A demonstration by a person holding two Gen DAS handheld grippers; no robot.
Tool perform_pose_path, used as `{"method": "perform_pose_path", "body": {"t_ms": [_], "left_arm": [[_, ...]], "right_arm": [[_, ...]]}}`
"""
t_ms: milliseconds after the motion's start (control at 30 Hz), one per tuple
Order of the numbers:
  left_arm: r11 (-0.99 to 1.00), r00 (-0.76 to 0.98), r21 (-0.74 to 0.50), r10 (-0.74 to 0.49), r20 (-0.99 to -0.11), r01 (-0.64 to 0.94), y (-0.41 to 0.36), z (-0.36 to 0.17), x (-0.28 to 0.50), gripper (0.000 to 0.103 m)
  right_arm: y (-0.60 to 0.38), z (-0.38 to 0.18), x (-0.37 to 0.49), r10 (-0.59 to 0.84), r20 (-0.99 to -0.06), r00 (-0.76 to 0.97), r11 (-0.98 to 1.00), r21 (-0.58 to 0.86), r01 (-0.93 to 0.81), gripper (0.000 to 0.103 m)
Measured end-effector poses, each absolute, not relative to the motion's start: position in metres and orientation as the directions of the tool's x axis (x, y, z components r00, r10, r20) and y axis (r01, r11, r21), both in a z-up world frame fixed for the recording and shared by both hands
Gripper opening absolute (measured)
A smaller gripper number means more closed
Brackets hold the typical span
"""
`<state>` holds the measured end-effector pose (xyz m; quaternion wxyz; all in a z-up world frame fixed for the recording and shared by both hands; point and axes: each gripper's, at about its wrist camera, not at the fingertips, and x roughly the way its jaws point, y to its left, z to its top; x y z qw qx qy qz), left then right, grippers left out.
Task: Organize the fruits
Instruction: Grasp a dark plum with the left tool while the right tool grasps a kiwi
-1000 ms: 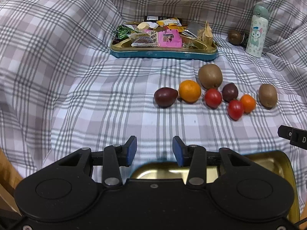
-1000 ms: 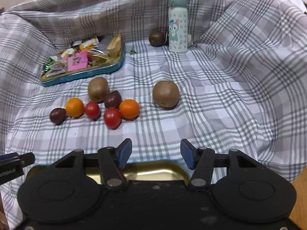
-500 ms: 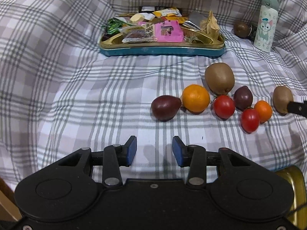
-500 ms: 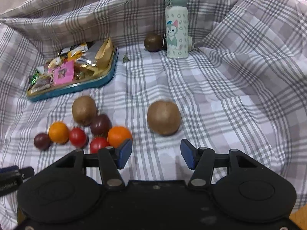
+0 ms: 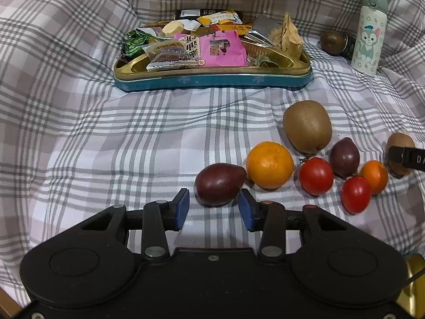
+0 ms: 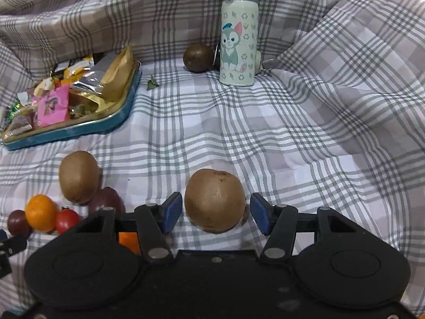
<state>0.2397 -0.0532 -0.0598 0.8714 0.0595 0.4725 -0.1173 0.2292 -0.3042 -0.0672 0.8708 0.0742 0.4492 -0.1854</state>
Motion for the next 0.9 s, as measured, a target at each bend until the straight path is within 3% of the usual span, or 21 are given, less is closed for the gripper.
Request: {"method": "perform_pose_path", "body": {"t_ms": [400, 900], "left_arm": [[0.960, 0.539, 0.012, -0.147, -0.830, 0.280, -0.062, -0.068, 0.253, 0.051], [0.963, 0.565, 0.004, -0.154, -0.810, 0.268, -0.061, -0.071, 0.256, 0.054]], "right_arm": [[-0.301, -0.089, 0.242, -0.289, -0.802, 0.522, 0.922, -0.087, 0.377, 0.058], [-0.273, -0.086, 0.241, -0.344, -0.708, 0.617, 0.937, -0.215, 0.276, 0.058]]}}
